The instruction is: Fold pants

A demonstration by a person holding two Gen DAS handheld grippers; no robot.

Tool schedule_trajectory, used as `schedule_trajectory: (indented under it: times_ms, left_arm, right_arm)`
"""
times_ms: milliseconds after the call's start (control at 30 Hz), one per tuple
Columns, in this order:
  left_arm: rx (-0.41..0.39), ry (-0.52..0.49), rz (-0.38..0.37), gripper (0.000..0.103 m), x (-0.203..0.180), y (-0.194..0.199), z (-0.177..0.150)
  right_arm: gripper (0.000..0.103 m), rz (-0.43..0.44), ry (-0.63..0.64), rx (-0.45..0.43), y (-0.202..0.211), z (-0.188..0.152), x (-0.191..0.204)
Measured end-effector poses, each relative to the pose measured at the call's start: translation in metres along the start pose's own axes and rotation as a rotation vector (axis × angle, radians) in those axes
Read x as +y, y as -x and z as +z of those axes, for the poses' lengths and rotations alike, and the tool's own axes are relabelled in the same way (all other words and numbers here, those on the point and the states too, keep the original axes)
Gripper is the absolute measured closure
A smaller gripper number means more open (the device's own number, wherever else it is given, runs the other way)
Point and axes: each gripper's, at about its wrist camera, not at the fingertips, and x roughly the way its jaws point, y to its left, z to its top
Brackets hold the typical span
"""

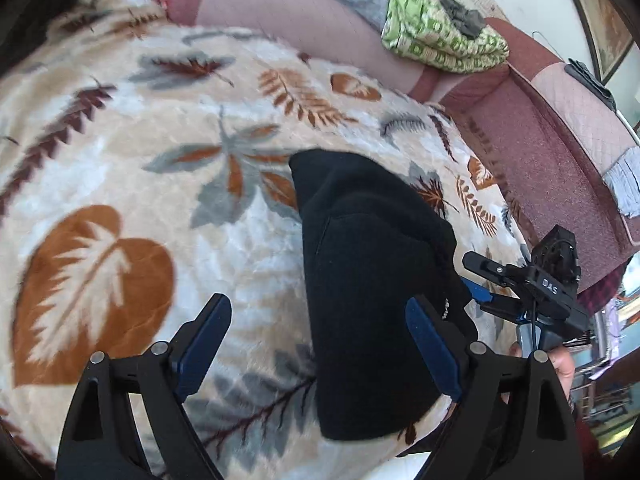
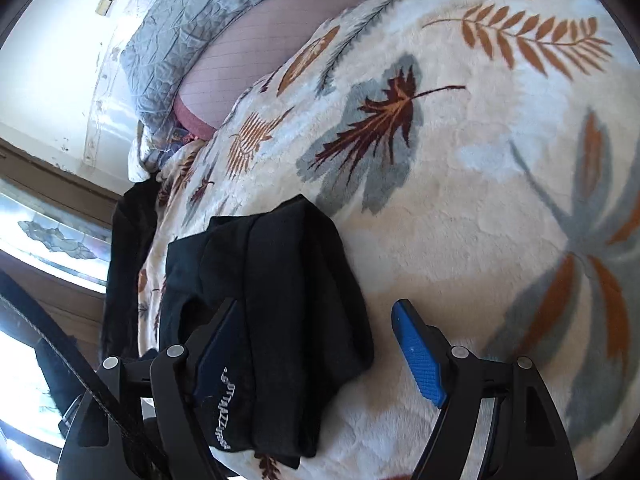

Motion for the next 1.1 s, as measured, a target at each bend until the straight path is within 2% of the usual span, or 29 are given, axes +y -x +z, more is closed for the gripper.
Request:
schedule_trajectory:
  times_ms: [133,200,267,400,500,567,667,767,867,967,1000,1100]
  left_arm:
    - [0.055,0.042,-0.107,0.015,0.003,-0.035,0.013]
    - [0.077,0.039,-0.153,0.015,0.0,-0.049,0.018]
    - [0.079,0.02,-0.173,0.014,-0.005,-0.058,0.022]
    - [0.075,-0.008,-0.199,0.012,-0.011,-0.065,0.022]
    - [0.077,-0.016,-0.214,0.012,-0.009,-0.066,0.022]
    - [0.082,0.005,-0.248,0.012,-0.003,-0.064,0.023]
    - [0.081,0.062,-0.303,0.012,0.011,-0.059,0.025]
    - [0.075,0.062,-0.29,0.012,0.015,-0.053,0.026]
    - [0.029,0.048,-0.222,0.012,0.017,-0.048,0.026]
    - [0.02,0.035,-0.215,0.008,0.013,-0.055,0.027]
    - [0.014,0.01,-0.218,0.003,0.006,-0.058,0.026]
    - [0.037,-0.041,-0.279,0.0,-0.009,-0.069,0.023]
  right_arm:
    - [0.02,0.077,0.011,0.034,-0.012,0.005,0.004]
    - [0.02,0.074,0.042,0.049,-0.02,0.005,0.007]
    - [0.02,0.083,0.08,0.072,-0.029,0.007,0.014]
    - [0.02,0.175,0.042,0.113,-0.047,0.013,0.019]
    - [0.019,0.143,0.075,0.11,-0.061,0.014,0.028]
    - [0.014,0.116,0.103,0.076,-0.063,0.011,0.035]
    - [0.014,0.06,0.105,0.007,-0.054,0.001,0.04]
    - [0.014,0.008,0.067,-0.078,-0.031,-0.014,0.033]
    - [0.014,-0.036,0.074,-0.097,-0.016,-0.018,0.024]
    - [0.012,0.016,0.061,-0.074,-0.018,-0.014,0.015]
    - [0.012,0.029,0.079,-0.06,-0.021,-0.013,0.017]
    - [0.011,0.095,0.126,-0.003,-0.039,-0.011,0.028]
